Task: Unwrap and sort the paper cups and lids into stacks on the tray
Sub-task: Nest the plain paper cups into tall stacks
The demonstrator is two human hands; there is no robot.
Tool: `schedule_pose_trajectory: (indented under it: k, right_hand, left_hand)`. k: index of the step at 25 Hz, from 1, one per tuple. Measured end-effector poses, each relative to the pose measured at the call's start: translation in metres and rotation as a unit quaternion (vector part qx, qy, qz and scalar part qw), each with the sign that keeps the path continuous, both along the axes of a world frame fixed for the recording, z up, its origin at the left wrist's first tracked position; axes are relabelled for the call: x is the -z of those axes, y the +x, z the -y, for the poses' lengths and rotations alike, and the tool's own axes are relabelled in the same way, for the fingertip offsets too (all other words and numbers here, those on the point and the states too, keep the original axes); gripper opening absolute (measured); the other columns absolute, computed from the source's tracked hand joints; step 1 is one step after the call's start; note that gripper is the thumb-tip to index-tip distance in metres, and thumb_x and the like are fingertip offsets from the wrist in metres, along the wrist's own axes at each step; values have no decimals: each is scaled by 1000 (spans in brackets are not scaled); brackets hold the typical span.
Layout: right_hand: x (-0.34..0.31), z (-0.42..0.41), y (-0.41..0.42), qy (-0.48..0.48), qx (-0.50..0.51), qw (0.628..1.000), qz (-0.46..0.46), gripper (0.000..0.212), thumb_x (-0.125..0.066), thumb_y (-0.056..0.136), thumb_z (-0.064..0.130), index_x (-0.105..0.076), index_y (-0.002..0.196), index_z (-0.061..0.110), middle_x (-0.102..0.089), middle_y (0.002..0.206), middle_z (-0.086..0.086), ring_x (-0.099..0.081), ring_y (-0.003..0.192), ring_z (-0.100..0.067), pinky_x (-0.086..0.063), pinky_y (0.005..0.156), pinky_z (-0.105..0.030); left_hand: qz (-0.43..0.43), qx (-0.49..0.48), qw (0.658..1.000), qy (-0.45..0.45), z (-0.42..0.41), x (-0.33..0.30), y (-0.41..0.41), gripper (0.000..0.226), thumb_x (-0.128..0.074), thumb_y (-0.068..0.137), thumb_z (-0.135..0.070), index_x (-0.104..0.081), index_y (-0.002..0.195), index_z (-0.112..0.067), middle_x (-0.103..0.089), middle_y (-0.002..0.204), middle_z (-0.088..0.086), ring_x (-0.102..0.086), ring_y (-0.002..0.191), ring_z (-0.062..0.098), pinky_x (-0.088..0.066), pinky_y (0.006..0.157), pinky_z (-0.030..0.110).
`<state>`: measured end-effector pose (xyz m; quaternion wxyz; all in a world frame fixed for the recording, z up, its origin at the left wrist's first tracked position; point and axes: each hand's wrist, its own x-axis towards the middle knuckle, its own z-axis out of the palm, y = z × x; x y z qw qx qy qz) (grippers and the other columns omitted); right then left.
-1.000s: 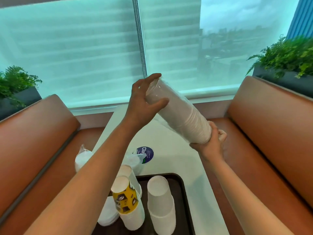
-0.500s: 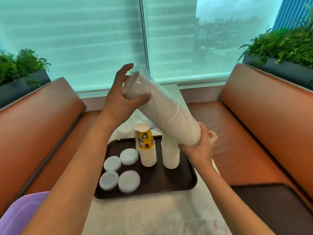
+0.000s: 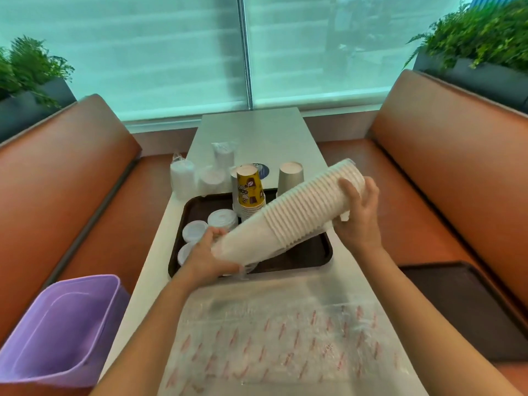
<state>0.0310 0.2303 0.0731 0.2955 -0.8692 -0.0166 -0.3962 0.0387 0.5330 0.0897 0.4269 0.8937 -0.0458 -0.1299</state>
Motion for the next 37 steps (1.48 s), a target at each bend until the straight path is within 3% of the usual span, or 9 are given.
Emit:
schedule_pose_trajectory:
  k: [6, 10, 15, 19, 22, 26, 29, 32, 37]
  right_hand:
    - [-75, -30, 15, -160, -120, 976, 83, 57, -35, 71, 9, -48, 124, 27, -37, 124, -15, -32, 117, -30, -42, 93, -40]
    - [-98, -69, 27, -147, -199, 966, 79, 44, -54, 76, 22, -54, 119, 15, -54, 100, -17, -37, 104, -24, -37, 89, -32]
    - [-72, -94, 45, -148, -206, 966, 56, 38, -54, 79, 24, -53, 116, 19, -58, 96, -14, -37, 100, -23, -43, 84, -36]
    - [-64, -93, 43, 29, -186, 981, 52, 65, -65, 71, 40, -38, 129, 32, -40, 131, -4, -34, 122, -17, -33, 104, -28]
    - [-69, -93, 46, 207, -179, 962, -12, 96, -80, 60, 45, -20, 135, 48, -23, 147, 5, -24, 137, -10, -22, 114, -25]
    - [-52, -98, 59, 307, -185, 927, -110, 111, -87, 58, 38, -19, 145, 32, -35, 149, 1, -36, 133, -9, -35, 109, -30]
    - [-35, -104, 62, 333, -186, 919, -103, 101, -79, 52, 52, -36, 139, 23, -54, 130, 5, -54, 116, -7, -45, 91, -14]
    - [-9, -104, 58, 345, -171, 914, -130, 91, -79, 48, 50, -43, 128, 26, -60, 116, 10, -59, 106, -5, -52, 88, -27]
    - [38, -105, 45, 362, -166, 899, -182, 91, -78, 48, 51, -37, 128, 35, -57, 113, 23, -55, 104, 10, -46, 83, -12]
  left_hand:
    - [30, 10, 999, 24, 41, 45, 7, 89, -85, 61, -22, -35, 135, -24, -53, 118, -2, -51, 110, 21, -47, 90, 38]
    - [15, -29, 999, -29, 67, 55, 28, 85, -84, 65, -17, -34, 134, -13, -54, 120, 3, -50, 105, 19, -42, 80, 27]
    - [-9, -25, 998, -54, 82, 70, 46, 80, -79, 71, -20, -35, 137, -8, -51, 133, 9, -48, 121, 25, -42, 94, 29]
    - [11, -20, 981, -192, 79, 51, 49, 69, -66, 74, -13, -36, 135, -26, -51, 134, 7, -50, 121, 25, -45, 96, 33]
    - [139, -64, 892, -425, 73, -2, 51, 74, -63, 69, -30, -34, 137, -22, -44, 141, 6, -41, 131, 19, -39, 103, 24]
    - [243, 13, 906, -346, 87, -81, 69, 106, -58, 49, -88, -28, 134, -32, -40, 138, 0, -38, 131, 13, -33, 105, 22]
    - [250, 27, 934, -254, 95, -73, 78, 116, -74, 47, -70, -28, 143, -22, -47, 134, -3, -45, 121, 5, -39, 99, 20]
    - [207, -18, 938, -276, 95, -26, 78, 102, -84, 49, -37, -35, 137, -21, -52, 123, -5, -52, 109, 6, -45, 94, 18]
    - [125, -45, 951, -280, 96, 34, 67, 86, -89, 57, -30, -38, 127, -26, -55, 118, -4, -54, 114, 15, -43, 89, 13]
